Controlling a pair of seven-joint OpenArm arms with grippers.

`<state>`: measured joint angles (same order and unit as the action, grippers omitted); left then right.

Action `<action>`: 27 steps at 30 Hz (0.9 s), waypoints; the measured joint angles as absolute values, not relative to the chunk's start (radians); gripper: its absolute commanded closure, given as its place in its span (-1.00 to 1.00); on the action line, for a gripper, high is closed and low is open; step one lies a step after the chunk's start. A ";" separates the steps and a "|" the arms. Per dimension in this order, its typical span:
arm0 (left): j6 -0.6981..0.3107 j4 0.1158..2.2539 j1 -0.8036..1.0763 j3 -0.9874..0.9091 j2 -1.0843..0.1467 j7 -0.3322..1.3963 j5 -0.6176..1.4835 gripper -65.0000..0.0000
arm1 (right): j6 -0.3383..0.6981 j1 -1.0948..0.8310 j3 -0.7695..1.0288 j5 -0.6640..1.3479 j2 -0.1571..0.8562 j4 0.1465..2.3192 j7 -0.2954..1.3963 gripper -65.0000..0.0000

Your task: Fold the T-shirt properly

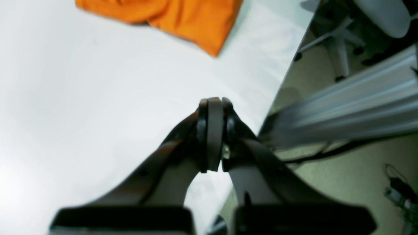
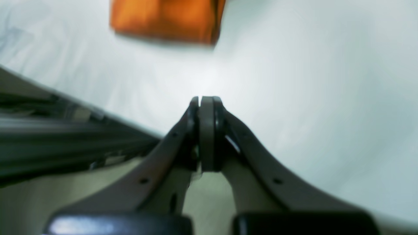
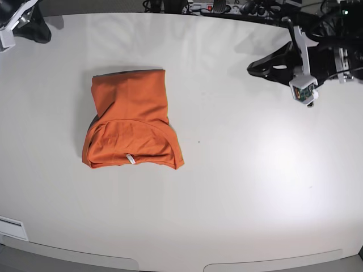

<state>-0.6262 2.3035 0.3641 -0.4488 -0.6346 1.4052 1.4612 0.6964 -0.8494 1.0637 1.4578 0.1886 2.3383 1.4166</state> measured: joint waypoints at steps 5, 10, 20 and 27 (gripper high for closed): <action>-0.612 2.344 0.656 -0.566 -0.633 1.407 1.459 1.00 | 0.697 -0.980 1.063 1.463 0.105 2.337 1.407 1.00; -0.610 2.344 0.942 -0.570 -0.633 1.401 1.459 1.00 | 0.697 -1.118 1.063 1.471 0.060 2.305 1.405 1.00; -0.689 2.297 1.216 -0.500 -0.503 1.384 1.473 1.00 | 0.698 -1.193 0.822 1.403 0.092 1.946 1.391 1.00; -0.697 1.928 1.073 -0.216 -0.490 1.276 1.133 1.00 | 0.693 -1.106 0.481 0.991 0.183 1.666 1.136 1.00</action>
<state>-0.6971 1.9282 1.0733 -0.2161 -0.4900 1.2762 1.1332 0.6933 -1.1065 0.4808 0.9909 0.1829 1.6665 1.1362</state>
